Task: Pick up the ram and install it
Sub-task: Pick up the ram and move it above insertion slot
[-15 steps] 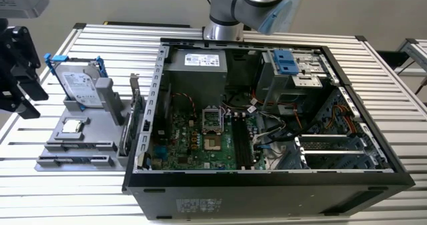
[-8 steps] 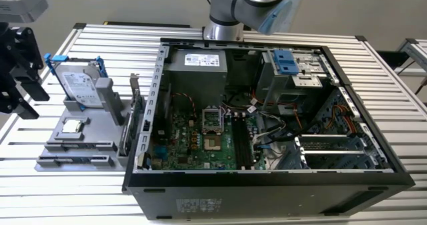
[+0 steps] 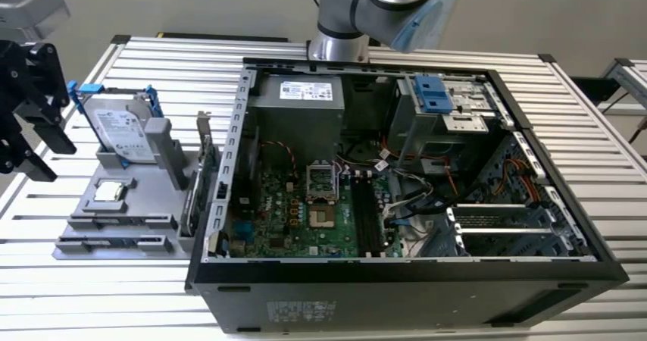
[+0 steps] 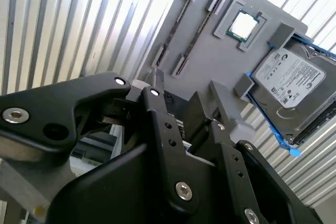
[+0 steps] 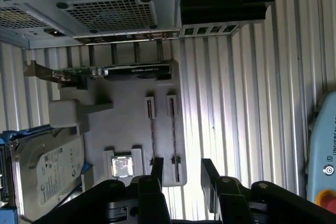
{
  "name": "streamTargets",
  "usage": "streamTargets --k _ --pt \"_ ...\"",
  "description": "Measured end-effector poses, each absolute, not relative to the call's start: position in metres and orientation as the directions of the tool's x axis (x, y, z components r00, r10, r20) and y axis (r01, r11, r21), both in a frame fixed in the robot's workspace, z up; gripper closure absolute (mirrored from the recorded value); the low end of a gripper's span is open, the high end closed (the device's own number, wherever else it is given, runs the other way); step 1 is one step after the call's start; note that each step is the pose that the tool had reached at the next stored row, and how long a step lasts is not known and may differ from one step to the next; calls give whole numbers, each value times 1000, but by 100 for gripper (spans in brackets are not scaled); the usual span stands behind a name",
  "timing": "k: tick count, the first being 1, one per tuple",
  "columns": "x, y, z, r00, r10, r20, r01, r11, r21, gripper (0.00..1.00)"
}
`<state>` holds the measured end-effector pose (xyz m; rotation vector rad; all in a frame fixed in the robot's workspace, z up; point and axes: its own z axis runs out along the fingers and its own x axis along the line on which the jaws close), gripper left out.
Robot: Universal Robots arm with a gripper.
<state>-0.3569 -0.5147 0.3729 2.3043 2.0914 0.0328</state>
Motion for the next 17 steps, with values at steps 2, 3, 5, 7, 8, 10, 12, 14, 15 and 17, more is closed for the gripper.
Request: streamTargets --k 2,3,5,7,8,10,12,14,15,17 --pt "-357 -515 373 97 995 -4 995 -97 36 0" --pt "-357 -515 373 97 995 -4 995 -97 36 0" --pt "-357 -515 373 97 995 -4 995 -97 36 0" --pt "-357 -515 372 97 995 -4 995 -97 36 0" --pt "-357 -515 372 97 995 -4 995 -97 36 0" --pt "-357 -515 371 97 995 -4 995 -97 36 0" --pt "-357 -515 370 97 995 -4 995 -97 36 0" --pt "-357 -515 368 97 995 -4 995 -97 36 0" --pt "-357 -515 367 97 995 -4 995 -97 36 0" --pt "-357 -514 365 97 995 -4 995 -97 36 0"
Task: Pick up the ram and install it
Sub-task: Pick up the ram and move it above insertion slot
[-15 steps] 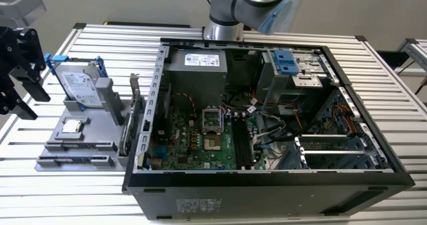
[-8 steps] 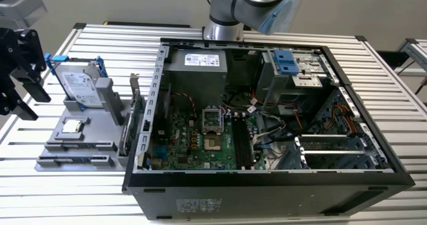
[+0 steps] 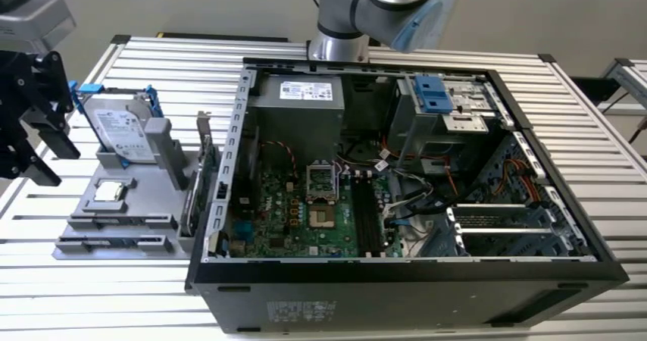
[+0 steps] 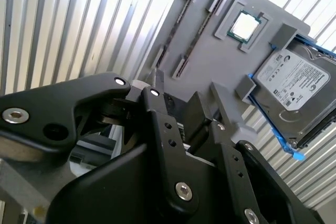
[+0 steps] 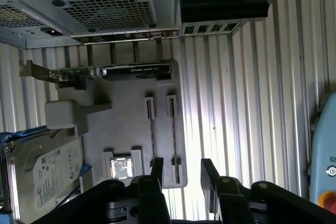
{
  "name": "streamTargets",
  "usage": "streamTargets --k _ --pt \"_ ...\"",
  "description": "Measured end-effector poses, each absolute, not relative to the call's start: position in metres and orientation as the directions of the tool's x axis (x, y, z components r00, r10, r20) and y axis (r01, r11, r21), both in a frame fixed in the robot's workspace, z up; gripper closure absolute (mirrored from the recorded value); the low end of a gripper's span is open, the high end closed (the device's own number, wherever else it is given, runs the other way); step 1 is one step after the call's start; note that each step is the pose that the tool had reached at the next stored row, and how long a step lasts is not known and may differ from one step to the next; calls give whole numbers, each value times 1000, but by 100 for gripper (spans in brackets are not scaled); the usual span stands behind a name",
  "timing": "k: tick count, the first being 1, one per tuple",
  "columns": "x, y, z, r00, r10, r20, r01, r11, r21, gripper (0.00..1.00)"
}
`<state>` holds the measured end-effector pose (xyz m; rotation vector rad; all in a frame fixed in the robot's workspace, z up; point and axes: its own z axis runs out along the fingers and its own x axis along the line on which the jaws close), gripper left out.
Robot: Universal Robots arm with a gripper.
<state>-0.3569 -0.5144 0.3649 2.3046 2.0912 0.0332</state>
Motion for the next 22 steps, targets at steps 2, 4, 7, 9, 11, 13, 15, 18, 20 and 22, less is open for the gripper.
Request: streamTargets --k 2,4,7,9,11,13,15,18,20,22 --pt "-357 -514 363 96 995 -4 995 -96 36 0" --pt "-357 -514 360 94 996 -3 995 -94 36 0" --pt "-357 -514 357 88 996 -3 995 -88 36 0" --pt "-358 -514 355 81 997 -3 996 -81 36 0" --pt "-358 -513 353 75 997 -3 997 -75 36 0" --pt "-358 -513 351 69 998 -3 997 -69 36 0" --pt "-358 -512 349 64 998 -3 997 -64 36 0" --pt "-359 -512 346 59 998 -3 998 -59 36 0" --pt "-359 -511 344 56 998 -3 998 -56 36 0" --pt "-359 -511 342 54 999 -3 998 -54 36 0"
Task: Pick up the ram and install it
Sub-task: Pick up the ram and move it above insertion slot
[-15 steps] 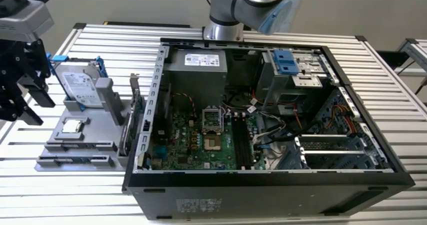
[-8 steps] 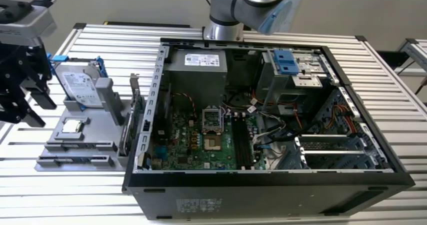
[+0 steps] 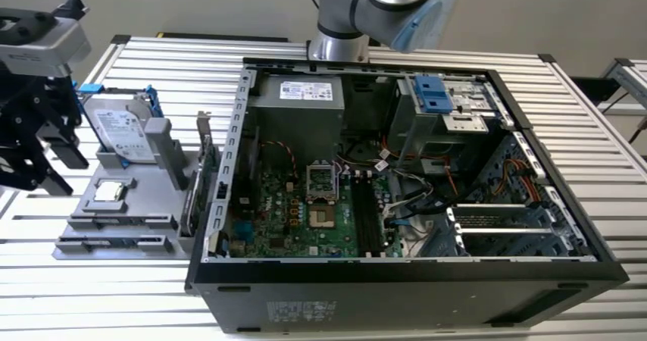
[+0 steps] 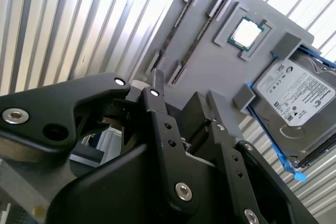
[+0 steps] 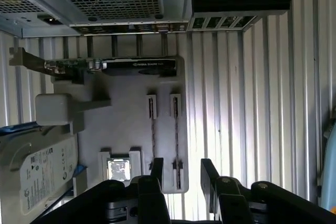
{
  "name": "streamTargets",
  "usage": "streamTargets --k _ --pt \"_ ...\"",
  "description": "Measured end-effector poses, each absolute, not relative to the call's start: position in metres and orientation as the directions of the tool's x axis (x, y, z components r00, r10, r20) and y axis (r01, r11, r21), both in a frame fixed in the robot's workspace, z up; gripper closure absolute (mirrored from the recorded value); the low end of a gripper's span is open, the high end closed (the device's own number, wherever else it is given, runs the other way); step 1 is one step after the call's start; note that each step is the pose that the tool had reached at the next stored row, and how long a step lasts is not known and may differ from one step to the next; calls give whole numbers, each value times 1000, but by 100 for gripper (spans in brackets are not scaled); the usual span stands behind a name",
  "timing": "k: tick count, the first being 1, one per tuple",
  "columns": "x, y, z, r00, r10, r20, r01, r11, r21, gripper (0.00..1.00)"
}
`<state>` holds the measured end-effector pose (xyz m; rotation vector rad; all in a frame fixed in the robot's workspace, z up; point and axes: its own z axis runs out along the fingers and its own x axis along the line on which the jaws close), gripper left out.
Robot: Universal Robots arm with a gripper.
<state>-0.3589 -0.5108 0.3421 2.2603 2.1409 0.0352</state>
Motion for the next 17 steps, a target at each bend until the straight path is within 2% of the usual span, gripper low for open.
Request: streamTargets --k 17 --pt "-360 -507 327 42 999 -3 998 -42 36 0"
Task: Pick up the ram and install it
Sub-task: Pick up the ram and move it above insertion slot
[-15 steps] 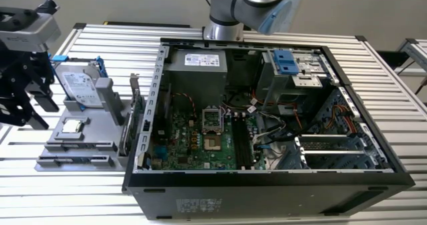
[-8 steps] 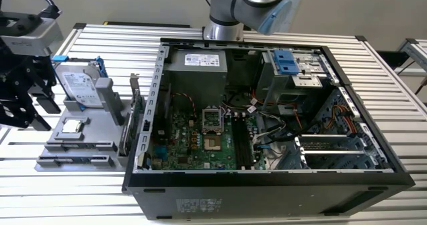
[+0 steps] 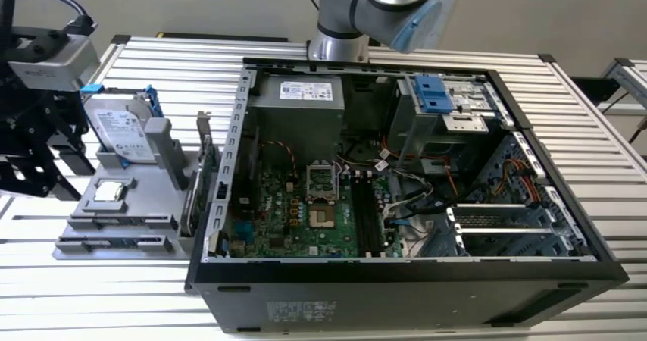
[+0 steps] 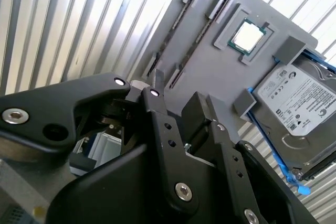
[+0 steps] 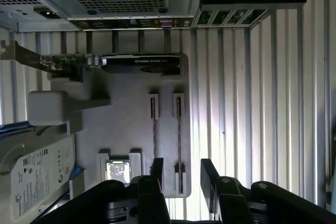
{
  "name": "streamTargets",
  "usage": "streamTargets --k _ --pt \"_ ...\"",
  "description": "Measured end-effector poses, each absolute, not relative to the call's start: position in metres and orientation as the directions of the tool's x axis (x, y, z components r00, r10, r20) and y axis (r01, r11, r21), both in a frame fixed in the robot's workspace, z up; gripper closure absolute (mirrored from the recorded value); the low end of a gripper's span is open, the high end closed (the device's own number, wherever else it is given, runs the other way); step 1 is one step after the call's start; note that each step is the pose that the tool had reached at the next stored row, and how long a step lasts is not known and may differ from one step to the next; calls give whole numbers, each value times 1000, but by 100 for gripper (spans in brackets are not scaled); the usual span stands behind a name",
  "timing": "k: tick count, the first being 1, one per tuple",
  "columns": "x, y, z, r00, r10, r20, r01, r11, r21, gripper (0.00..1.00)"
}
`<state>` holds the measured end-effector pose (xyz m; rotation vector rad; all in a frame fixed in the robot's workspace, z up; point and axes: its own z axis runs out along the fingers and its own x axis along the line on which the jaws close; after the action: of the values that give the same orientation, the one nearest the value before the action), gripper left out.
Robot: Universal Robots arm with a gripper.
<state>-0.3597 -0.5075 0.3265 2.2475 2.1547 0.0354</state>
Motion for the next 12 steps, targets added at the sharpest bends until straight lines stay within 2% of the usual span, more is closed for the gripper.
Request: streamTargets --k 12 --pt "-365 -507 317 22 1000 -3 999 -22 35 0"
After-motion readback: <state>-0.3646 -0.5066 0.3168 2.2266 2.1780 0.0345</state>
